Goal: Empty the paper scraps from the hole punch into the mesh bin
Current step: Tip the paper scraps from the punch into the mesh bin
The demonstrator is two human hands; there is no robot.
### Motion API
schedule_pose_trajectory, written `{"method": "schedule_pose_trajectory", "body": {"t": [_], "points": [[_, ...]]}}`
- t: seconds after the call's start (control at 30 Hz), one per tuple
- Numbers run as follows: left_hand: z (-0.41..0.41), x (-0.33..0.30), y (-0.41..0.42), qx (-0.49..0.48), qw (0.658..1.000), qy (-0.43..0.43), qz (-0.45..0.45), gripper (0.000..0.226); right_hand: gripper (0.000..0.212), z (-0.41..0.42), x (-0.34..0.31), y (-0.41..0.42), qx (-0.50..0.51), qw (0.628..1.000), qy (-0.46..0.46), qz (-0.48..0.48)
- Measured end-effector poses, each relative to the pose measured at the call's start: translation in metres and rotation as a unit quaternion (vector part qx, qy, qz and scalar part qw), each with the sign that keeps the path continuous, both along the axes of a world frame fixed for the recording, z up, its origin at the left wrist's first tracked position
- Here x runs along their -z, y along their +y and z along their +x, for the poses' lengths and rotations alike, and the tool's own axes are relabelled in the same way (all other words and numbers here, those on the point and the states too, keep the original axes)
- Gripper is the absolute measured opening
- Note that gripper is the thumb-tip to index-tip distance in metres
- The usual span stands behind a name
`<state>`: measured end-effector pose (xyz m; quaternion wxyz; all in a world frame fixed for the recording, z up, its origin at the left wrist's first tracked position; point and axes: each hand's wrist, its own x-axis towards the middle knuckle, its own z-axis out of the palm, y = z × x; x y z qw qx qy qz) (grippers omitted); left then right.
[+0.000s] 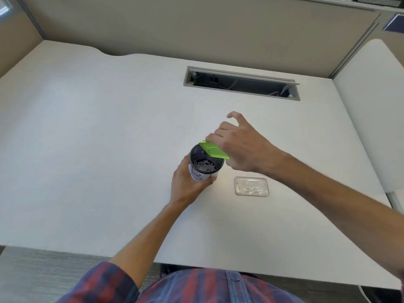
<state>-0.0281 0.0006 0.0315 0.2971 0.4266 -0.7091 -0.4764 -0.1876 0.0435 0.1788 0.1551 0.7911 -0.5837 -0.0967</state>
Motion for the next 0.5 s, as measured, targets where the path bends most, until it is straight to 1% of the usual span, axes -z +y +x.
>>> {"method": "schedule_pose_trajectory", "body": {"t": [0.13,0.27,0.37,0.43,0.5], "points": [[0.001,-0.002,0.001,0.000,1.000,-0.002,-0.003,0.070,0.043,0.003,-0.007,-0.004,-0.031,0.999,0.010,0.028],[0.002,-0.002,0.001,0.002,1.000,0.001,0.002,0.070,0.045,0.003,-0.007,-0.005,-0.057,0.998,0.007,0.011],[0.003,-0.002,0.000,0.006,1.000,0.003,-0.002,0.069,0.046,0.001,-0.002,-0.003,-0.062,0.998,-0.001,-0.031],[0.004,-0.003,0.000,0.007,1.000,0.000,-0.004,0.068,0.048,-0.001,0.002,0.001,-0.036,0.998,-0.032,-0.050],[0.005,-0.003,-0.003,0.012,1.000,-0.013,-0.006,0.069,0.051,-0.003,0.003,0.007,0.027,0.990,-0.120,-0.063]]}}
